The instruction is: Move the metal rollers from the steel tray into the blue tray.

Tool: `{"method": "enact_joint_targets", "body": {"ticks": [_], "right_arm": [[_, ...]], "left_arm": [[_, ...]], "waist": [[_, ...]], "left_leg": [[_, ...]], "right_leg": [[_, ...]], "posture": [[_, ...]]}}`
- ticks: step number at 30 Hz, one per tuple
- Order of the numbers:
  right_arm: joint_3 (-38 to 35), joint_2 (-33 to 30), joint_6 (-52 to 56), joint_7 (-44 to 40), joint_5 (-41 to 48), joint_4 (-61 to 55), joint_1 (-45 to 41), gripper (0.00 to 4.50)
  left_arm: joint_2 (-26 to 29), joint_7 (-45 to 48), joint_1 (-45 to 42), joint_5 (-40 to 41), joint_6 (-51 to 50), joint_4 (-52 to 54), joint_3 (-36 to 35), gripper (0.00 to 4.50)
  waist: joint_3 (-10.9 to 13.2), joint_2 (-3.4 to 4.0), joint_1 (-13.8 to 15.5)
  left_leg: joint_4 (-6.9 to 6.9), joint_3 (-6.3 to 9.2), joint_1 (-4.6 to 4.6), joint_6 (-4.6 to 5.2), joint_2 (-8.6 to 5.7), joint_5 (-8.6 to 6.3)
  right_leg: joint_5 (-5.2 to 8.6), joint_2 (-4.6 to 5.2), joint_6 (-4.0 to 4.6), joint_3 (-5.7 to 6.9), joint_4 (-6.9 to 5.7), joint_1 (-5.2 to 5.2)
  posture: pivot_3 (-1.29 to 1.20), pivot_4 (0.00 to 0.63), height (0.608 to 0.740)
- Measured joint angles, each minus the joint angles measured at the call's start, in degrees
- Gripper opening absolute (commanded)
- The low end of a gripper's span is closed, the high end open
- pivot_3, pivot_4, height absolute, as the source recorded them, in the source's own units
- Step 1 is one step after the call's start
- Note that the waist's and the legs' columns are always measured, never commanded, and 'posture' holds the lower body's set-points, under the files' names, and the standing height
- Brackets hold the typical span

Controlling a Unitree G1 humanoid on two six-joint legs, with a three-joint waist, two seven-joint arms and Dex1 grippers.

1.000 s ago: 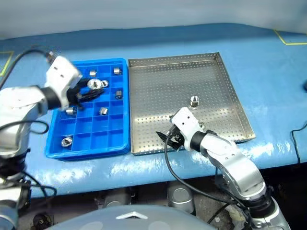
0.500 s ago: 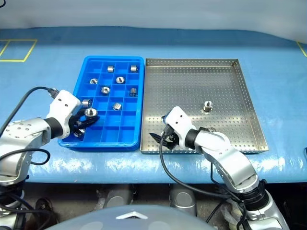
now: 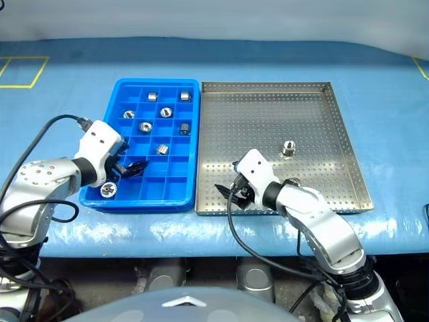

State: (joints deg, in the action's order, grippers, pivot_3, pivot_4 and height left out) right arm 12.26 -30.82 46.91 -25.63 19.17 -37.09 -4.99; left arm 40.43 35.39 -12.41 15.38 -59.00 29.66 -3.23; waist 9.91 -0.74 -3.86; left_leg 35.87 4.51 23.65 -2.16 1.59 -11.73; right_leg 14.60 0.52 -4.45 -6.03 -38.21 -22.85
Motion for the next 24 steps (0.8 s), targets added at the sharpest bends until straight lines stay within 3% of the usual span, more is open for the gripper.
{"method": "enact_joint_targets", "body": {"ticks": [4,8,11,15,24], "right_arm": [[-5.47,2.29,4.04,7.6,-3.49,0.42,-0.44,3.93],[-10.67,3.84,9.15,12.75,-5.57,1.32,-2.44,3.93],[-12.15,3.55,11.02,13.92,-6.4,2.24,-2.49,3.93],[-15.6,8.09,11.36,17.77,-7.69,6.85,-3.47,3.93],[-19.08,15.45,8.75,21.79,-8.08,18.72,-10.5,3.93]], "left_arm": [[-7.27,2.8,-3.67,7.19,2.37,0.75,0.49,3.63],[-10.94,6.96,-7.36,10.6,4.73,1.76,9.63,3.63],[-11.26,9.11,-8.04,10.49,6.13,-0.31,15.65,3.63],[-11.69,11.05,-9.59,9.39,8.87,-3.94,21.23,3.63],[-12.49,11.8,-10.73,9.38,11.63,-6.11,23.0,3.63]], "waist": [[-0.01,0.0,0.11],[-0.06,0.08,-0.29],[-0.07,0.1,-1.09],[-0.09,0.15,-1.95],[-0.12,0.2,-3.92]], "left_leg": [[0.07,0.0,0.03,-0.01,-0.01,0.0],[0.05,-0.03,0.0,0.0,-0.04,0.0],[0.0,-0.02,-0.03,0.01,-0.01,0.0],[0.05,-0.06,-0.05,0.01,-0.01,0.0],[0.05,-0.08,-0.04,0.01,-0.02,0.0]], "right_leg": [[-0.03,0.0,-0.02,0.0,-0.02,0.01],[-0.04,0.0,-0.03,-0.06,-0.01,0.02],[-0.02,-0.05,0.0,-0.07,-0.03,0.01],[-0.03,-0.07,-0.02,-0.13,-0.08,0.01],[-0.06,-0.06,-0.06,-0.17,-0.08,0.01]], "posture": [[-0.07,0.15,0.74],[-0.1,0.15,0.74],[-0.11,0.15,0.74],[-0.15,0.15,0.74],[-0.13,0.15,0.74]]}}
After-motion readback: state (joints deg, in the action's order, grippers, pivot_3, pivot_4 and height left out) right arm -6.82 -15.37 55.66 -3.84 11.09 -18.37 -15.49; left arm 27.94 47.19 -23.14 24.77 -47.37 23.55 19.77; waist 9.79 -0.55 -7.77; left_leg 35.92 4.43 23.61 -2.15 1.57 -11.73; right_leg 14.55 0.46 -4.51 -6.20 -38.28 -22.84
